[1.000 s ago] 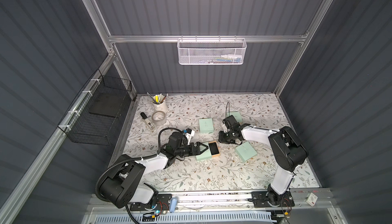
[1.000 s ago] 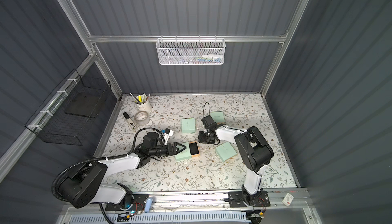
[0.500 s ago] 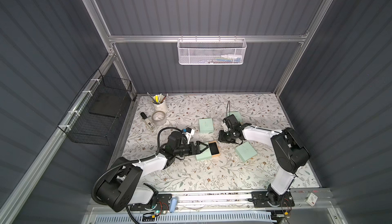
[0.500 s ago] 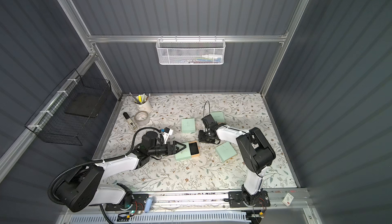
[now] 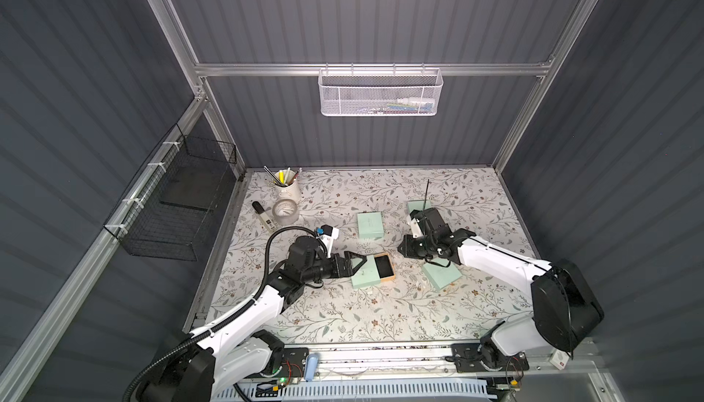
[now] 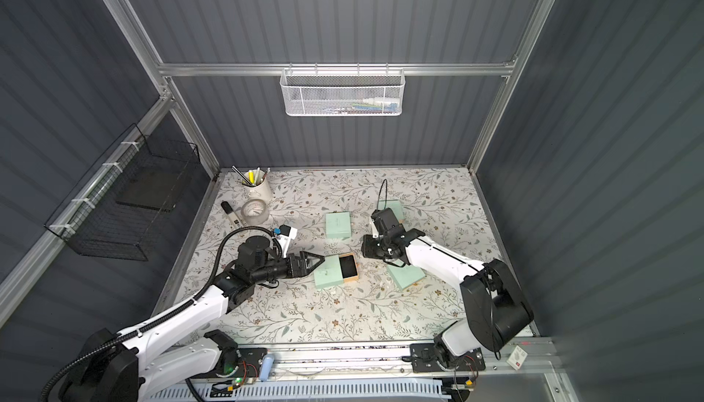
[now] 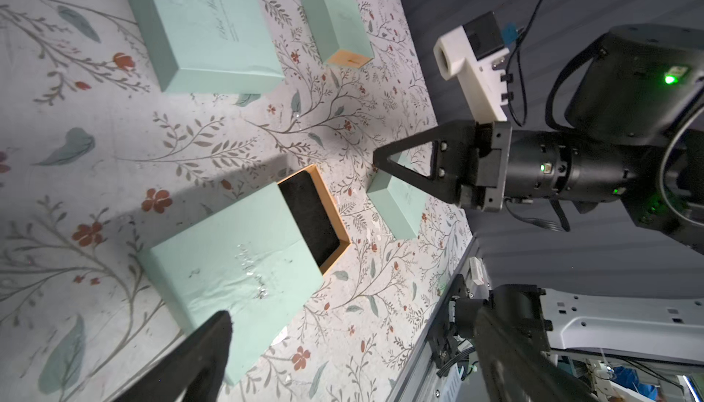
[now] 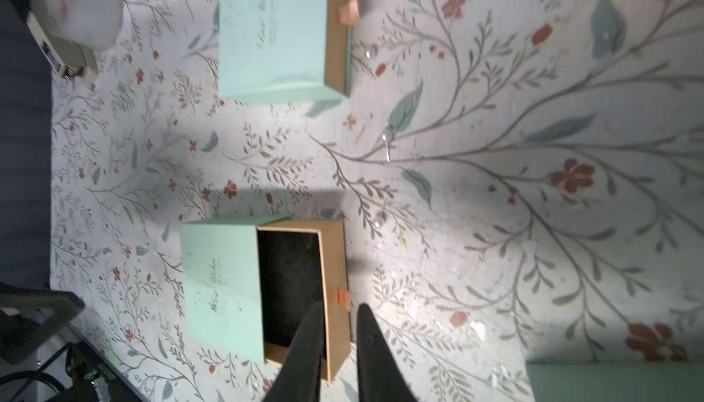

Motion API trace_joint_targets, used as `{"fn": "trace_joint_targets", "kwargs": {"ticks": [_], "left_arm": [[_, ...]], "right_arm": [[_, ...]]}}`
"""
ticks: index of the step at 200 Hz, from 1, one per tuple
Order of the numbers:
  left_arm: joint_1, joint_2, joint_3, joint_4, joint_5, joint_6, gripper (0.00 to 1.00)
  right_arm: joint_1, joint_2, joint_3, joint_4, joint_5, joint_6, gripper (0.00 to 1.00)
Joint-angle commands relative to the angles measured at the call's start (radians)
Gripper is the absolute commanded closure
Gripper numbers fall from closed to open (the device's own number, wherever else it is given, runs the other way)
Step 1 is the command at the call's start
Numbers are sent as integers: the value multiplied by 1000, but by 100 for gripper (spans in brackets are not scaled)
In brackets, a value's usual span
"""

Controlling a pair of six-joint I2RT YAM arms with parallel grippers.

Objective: Take out the earrings from the drawer-style jewelry box
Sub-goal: Close the drawer of the jewelry box.

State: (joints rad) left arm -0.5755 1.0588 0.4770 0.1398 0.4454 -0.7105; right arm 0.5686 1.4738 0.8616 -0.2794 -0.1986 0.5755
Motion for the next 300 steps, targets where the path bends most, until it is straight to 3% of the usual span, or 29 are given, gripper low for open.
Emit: {"fn": "trace_joint_targets", "kwargs": {"ticks": [1, 127, 300], "left_arm": [[-6, 21, -5, -74, -18, 29, 0], [-8, 307, -4, 166, 115, -7, 0], [-14, 392, 8, 262, 127, -44, 0]], "right_arm": [[32, -12, -50, -37, 32, 33, 80], [110, 142, 8, 24, 45, 70, 81], [165, 244, 85, 90, -11, 86, 80]]}}
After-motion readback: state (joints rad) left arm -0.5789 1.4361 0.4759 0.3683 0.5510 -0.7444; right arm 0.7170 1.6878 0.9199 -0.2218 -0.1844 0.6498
